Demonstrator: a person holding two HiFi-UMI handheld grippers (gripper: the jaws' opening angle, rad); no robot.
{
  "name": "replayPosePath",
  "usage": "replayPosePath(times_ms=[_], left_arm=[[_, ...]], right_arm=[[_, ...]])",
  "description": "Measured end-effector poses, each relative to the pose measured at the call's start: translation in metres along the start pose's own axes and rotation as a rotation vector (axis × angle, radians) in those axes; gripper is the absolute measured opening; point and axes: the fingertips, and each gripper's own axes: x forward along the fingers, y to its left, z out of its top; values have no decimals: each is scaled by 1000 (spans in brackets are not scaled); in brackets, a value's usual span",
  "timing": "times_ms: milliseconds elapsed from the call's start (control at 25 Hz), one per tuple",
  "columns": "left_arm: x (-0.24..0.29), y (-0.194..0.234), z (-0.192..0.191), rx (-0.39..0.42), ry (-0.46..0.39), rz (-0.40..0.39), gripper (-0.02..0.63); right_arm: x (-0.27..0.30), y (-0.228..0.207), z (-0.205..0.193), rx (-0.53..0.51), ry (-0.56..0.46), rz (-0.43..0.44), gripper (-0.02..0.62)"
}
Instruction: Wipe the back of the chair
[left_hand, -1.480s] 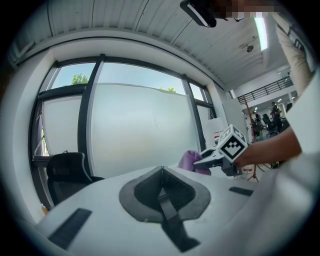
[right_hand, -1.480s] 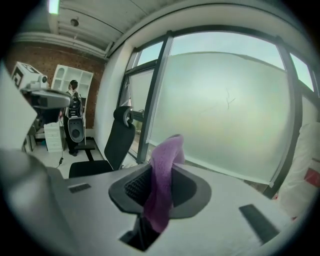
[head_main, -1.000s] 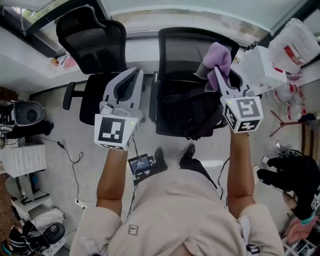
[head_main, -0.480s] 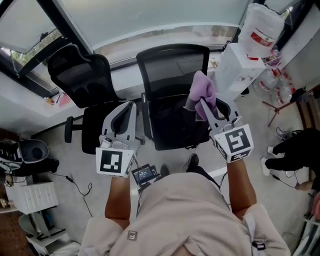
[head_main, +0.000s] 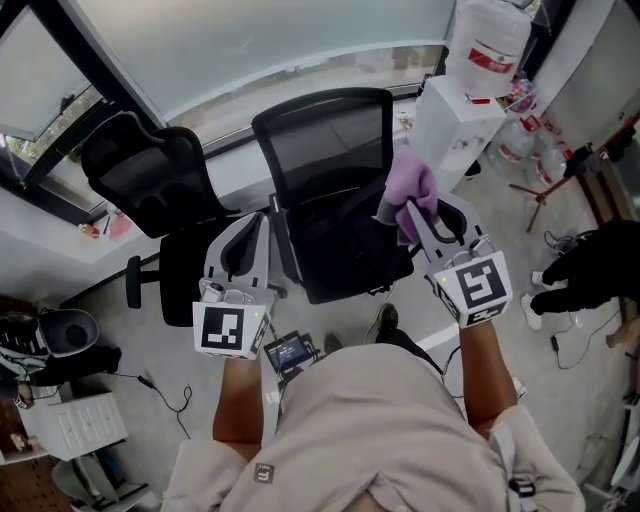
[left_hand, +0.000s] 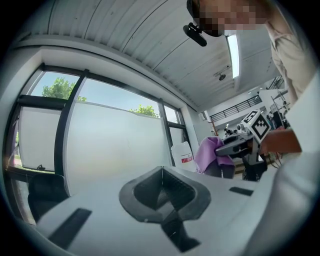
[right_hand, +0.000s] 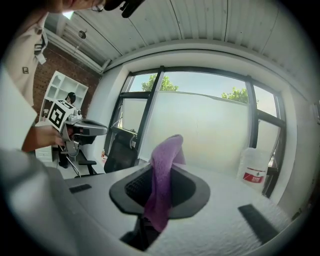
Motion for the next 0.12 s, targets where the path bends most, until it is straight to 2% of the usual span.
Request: replayPosePath(times_ms=[120], left_arm=[[-3,-1,-1,-3,-2,-13,9]], right_arm=[[-4,2,0,-2,6,-17,58]])
